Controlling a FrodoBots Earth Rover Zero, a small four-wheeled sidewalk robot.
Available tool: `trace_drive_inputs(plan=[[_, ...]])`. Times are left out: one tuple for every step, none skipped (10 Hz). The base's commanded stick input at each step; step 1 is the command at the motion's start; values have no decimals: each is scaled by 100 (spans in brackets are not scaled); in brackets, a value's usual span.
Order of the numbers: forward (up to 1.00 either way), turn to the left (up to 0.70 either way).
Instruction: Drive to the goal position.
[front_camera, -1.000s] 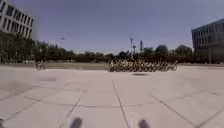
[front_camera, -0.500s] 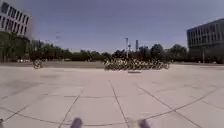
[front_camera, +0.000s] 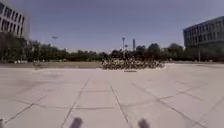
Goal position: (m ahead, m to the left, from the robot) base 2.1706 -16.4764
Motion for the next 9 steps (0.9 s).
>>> trace_drive_inputs(plan=[[-49, 71], [0, 53], [0, 0], [0, 0], [0, 0], [0, 0], [0, 0], [0, 0], [31, -12]])
